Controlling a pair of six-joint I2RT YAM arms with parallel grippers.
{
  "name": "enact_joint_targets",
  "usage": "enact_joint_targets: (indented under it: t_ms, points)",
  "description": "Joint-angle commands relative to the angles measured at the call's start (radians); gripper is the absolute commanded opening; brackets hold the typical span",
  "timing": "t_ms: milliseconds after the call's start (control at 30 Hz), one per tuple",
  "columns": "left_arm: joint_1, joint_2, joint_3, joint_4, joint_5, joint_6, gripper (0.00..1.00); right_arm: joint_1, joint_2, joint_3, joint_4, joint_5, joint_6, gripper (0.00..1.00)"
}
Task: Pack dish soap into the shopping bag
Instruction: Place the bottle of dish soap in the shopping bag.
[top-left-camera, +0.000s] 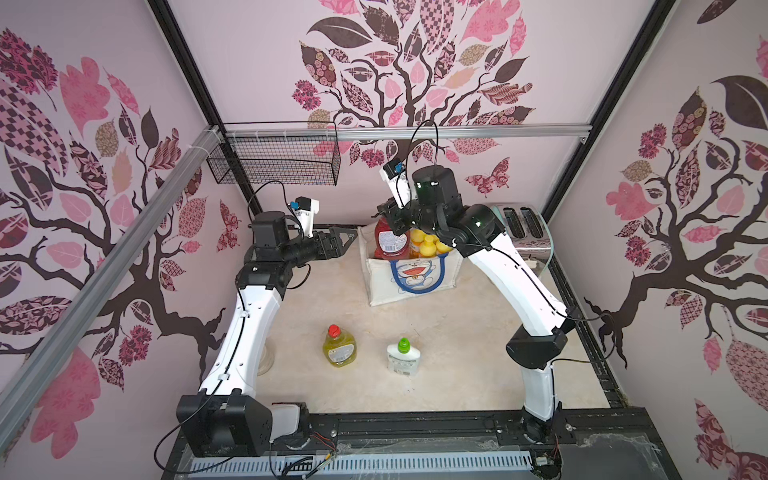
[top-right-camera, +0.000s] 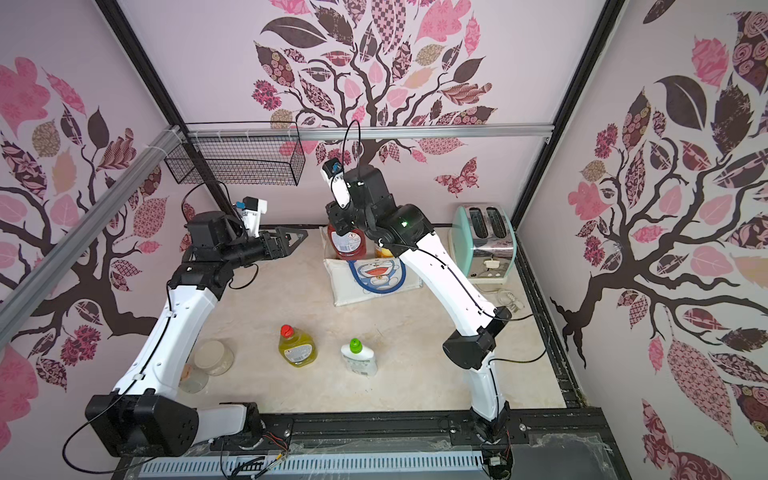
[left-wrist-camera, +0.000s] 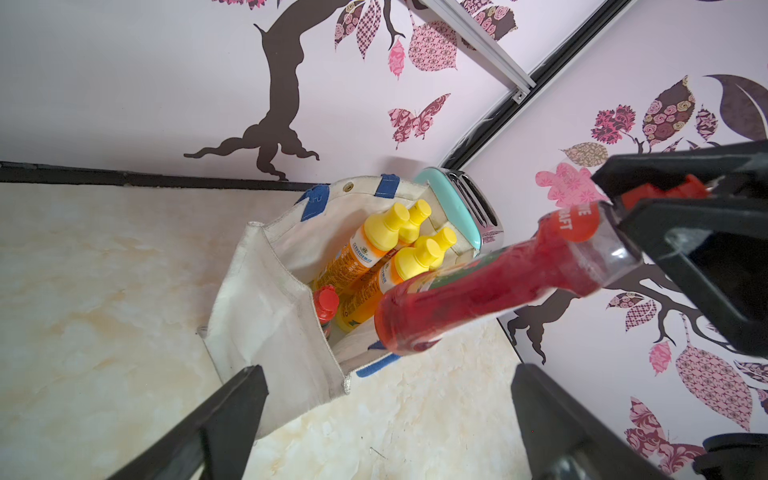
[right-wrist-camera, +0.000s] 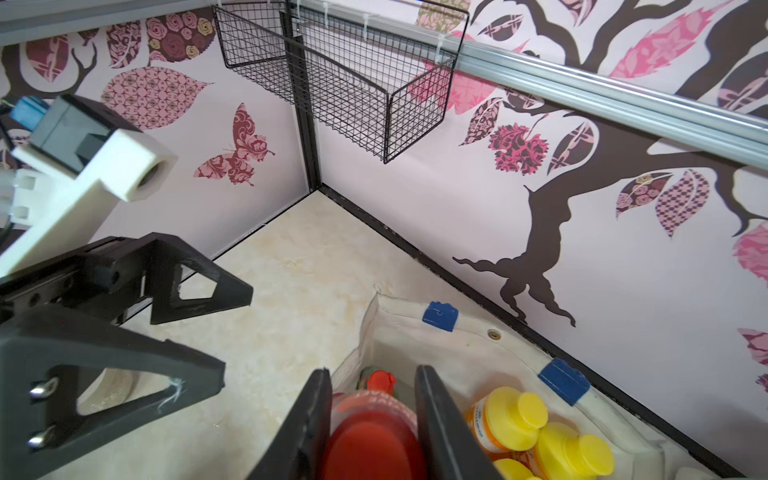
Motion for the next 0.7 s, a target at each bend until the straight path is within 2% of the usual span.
enact_joint_targets:
  t_ms: [0,233,433,667]
  points:
    - [-0.005,-0.003,0.025,-0.005,-0.010,0.022,0.98,-0.020,-0.062,0.056,0.142,0.028,-0.028,0.00]
    - [-0.008,0.005,0.027,-0.008,-0.007,0.023,0.98,-0.045,-0.056,0.039,0.167,0.002,-0.047,0.00]
    - [-0.007,0.009,0.027,-0.010,-0.003,0.033,0.98,-0.061,-0.035,-0.046,0.213,-0.036,-0.081,0.00]
    - [-0.008,0.031,0.039,-0.033,-0.001,0.050,0.84,-0.066,-0.018,-0.120,0.272,-0.066,-0.119,0.00]
